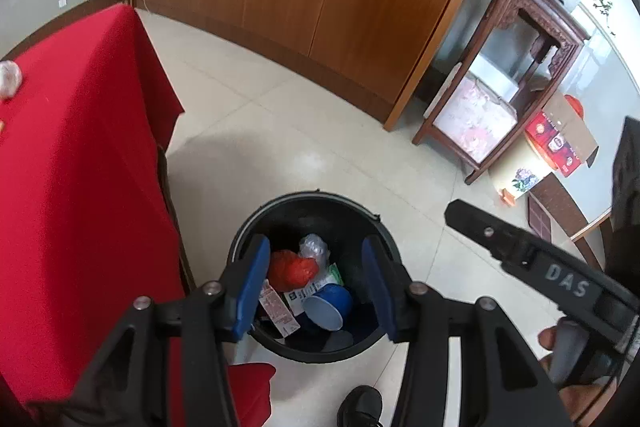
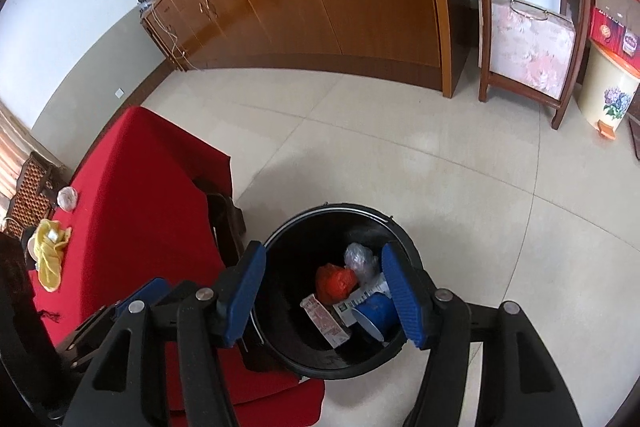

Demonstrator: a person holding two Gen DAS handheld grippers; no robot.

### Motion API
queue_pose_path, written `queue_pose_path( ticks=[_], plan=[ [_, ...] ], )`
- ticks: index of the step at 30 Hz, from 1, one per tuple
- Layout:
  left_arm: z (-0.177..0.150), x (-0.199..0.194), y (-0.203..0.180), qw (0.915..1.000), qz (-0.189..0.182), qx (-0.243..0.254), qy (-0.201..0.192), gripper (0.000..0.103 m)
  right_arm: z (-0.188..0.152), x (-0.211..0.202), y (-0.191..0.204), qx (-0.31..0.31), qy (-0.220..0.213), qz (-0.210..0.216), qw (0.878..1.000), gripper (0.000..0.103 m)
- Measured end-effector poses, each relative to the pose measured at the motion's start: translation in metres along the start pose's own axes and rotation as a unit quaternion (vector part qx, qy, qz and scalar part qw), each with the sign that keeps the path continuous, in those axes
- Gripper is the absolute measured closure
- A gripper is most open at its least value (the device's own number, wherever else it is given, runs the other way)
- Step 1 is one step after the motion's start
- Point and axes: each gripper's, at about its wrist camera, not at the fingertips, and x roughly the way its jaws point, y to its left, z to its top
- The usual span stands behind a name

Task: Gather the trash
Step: 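Move both tools back toward the yellow towel and paper cup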

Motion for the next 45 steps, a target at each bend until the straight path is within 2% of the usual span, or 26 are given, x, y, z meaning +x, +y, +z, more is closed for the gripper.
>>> queue_pose_path(
  ticks=[5, 11, 20, 24, 30, 39, 45],
  plan=[
    [0.003, -0.027, 0.001, 0.9998, -0.005, -0.002, -0.018, 0.053, -0.001, -0.01, 0.002, -0.004, -0.006, -0.006, 1.0, 0.04],
    [0.004, -0.062, 0.004, 0.999, -0.003, -0.003, -0.044, 0.053, -0.006, -0.018, 0.009, -0.005, -0.007, 0.006, 1.0, 0.04],
    [-0.001, -0.106, 0.029, 0.9965, 0.023, -0.021, -0.078, 0.053, -0.015, -0.038, 0.063, -0.075, -0.037, 0.028, 0.996, 0.039],
    [-0.01, -0.125, 0.046, 0.9944, 0.046, -0.03, -0.091, 0.053, -0.022, -0.047, 0.087, -0.103, -0.049, 0.045, 0.992, 0.035],
    [-0.024, -0.15, 0.093, 0.9887, 0.086, -0.066, -0.103, 0.053, -0.031, -0.048, 0.136, -0.137, -0.049, 0.08, 0.986, 0.033],
    [-0.04, -0.182, 0.177, 0.9712, 0.156, -0.129, -0.125, 0.053, -0.048, -0.042, 0.226, -0.198, -0.047, 0.135, 0.97, 0.03],
    [-0.043, -0.189, 0.222, 0.9608, 0.187, -0.162, -0.126, 0.053, -0.058, -0.027, 0.284, -0.223, -0.032, 0.159, 0.961, 0.026]
  ],
)
